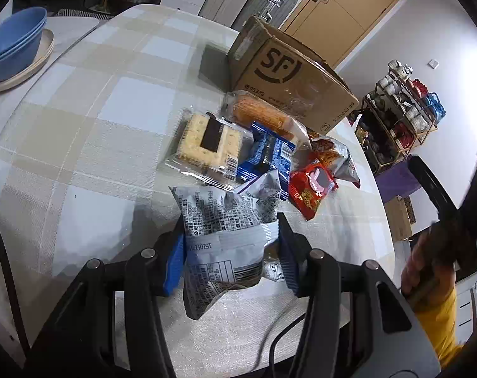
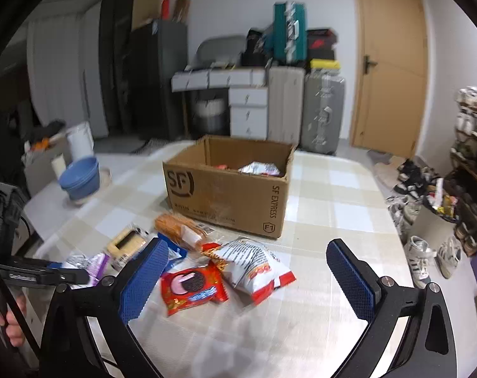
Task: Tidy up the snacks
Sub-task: 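Grasp the white printed chip bag with the left tool while the right tool grasps the red-white chip bag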
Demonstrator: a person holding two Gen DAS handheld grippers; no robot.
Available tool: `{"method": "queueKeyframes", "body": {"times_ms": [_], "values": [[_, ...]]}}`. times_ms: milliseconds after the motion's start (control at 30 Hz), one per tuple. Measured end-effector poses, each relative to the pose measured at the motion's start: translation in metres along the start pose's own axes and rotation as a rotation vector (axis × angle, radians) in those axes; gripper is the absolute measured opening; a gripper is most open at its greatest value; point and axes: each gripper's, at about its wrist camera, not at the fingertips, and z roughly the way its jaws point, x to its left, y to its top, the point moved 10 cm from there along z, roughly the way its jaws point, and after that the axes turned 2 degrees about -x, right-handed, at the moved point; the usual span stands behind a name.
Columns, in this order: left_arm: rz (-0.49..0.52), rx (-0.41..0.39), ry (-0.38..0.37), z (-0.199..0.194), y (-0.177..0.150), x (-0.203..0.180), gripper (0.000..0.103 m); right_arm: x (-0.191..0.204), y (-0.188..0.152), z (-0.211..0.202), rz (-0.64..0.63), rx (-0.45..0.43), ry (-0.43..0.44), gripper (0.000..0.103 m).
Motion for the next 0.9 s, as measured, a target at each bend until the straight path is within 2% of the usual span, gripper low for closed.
{"method": "queueKeyframes", "body": {"times_ms": [200,333,433,533,667,833,900], "values": [[-0.022,0.004,-0.013,0.005,0.000,0.006,0.048,-0.003,-0.018,0.062,-0.050,0.203,0.129,0.101],[-0.017,0.015,-0.013,0.010,-0.002,0.005,0.048,-0.003,-0.031,0.090,-0.033,0.286,0.231,0.086],[-0.015,0.021,-0.010,0.013,-0.002,0.004,0.048,0.001,-0.040,0.108,-0.057,0.343,0.291,0.085],[-0.021,0.021,-0.004,0.015,-0.001,0.005,0.048,-0.003,-0.048,0.125,-0.062,0.389,0.311,0.080],[-0.022,0.025,0.002,0.017,-0.001,0.005,0.048,-0.005,-0.049,0.137,-0.031,0.406,0.351,0.080],[-0.015,0.038,0.002,0.021,-0.004,0.001,0.048,0.001,-0.060,0.149,-0.037,0.444,0.361,0.080],[-0.013,0.045,0.001,0.022,-0.006,0.000,0.048,0.002,-0.061,0.151,-0.040,0.426,0.348,0.077]]}}
